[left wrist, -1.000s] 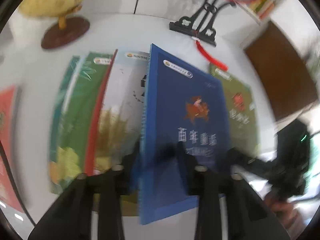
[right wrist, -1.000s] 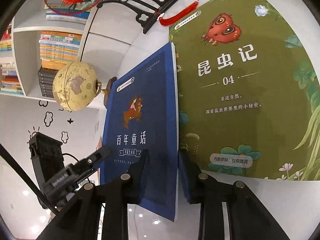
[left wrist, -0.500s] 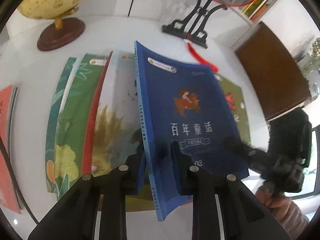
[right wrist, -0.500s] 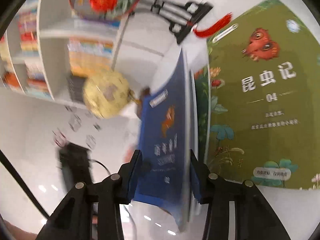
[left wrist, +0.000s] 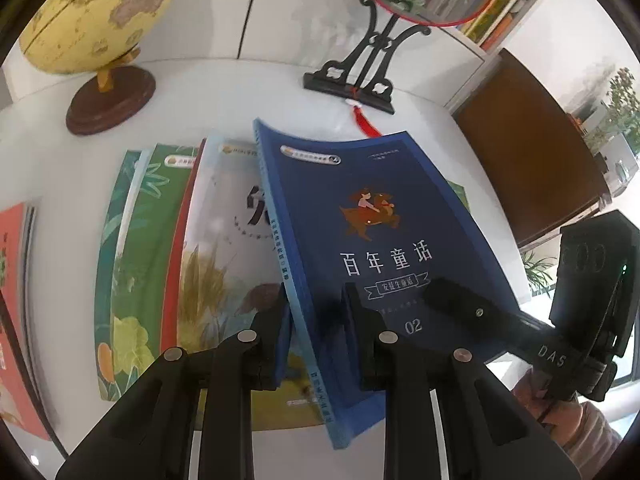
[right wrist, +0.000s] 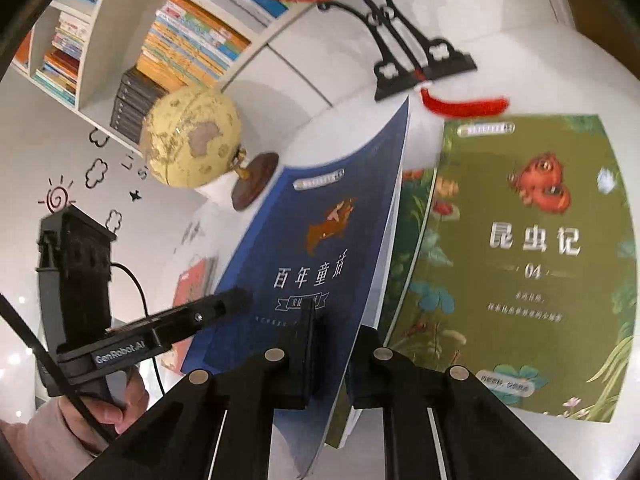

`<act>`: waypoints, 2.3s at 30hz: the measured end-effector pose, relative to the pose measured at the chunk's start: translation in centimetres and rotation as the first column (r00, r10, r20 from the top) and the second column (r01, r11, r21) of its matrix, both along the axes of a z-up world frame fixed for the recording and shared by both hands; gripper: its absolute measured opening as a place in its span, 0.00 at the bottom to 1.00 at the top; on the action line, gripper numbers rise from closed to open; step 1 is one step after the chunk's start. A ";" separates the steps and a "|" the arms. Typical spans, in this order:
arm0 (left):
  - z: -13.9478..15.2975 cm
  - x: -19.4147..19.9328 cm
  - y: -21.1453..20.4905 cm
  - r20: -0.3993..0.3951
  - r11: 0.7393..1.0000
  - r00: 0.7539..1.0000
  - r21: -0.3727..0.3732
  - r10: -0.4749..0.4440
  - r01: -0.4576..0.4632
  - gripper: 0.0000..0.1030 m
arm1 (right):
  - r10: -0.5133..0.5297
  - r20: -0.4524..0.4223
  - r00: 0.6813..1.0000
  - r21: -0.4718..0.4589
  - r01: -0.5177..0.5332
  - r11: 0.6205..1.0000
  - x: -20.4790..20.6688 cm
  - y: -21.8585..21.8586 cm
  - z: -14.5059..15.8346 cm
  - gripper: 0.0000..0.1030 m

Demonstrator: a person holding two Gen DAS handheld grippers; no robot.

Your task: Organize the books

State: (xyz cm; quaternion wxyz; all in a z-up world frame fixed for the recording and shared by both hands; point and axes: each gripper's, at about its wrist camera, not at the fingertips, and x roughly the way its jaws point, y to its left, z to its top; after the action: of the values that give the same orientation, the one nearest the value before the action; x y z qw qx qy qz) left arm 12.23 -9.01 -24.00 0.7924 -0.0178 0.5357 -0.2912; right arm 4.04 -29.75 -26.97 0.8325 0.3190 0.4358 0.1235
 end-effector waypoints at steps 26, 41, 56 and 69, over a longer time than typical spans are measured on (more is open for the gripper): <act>7.8 0.4 5.3 0.154 0.999 0.988 -0.049 -0.012 0.019 0.19 | -0.002 0.154 0.988 -0.086 0.015 0.996 -0.1 4.9 7.9 0.12; 11.2 1.8 15.6 0.230 0.996 0.972 -0.088 0.045 -0.026 0.19 | 0.043 0.219 0.975 -0.117 -0.017 0.993 2.3 14.1 11.7 0.13; 11.2 2.8 27.2 0.253 0.985 0.955 -0.110 0.156 -0.132 0.19 | 0.137 0.233 0.963 -0.137 -0.108 0.985 5.4 25.9 12.0 0.14; 9.1 3.1 34.7 0.218 0.972 0.948 -0.101 0.231 -0.214 0.19 | 0.219 0.198 0.955 -0.127 -0.197 0.972 7.5 33.8 10.4 0.14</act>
State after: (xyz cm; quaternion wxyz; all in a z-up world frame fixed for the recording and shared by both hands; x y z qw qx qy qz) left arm 15.34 25.72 -14.86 0.8751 -0.0747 0.4243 -0.2202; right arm 11.51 4.03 -16.60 0.8720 0.2119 0.3823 0.2204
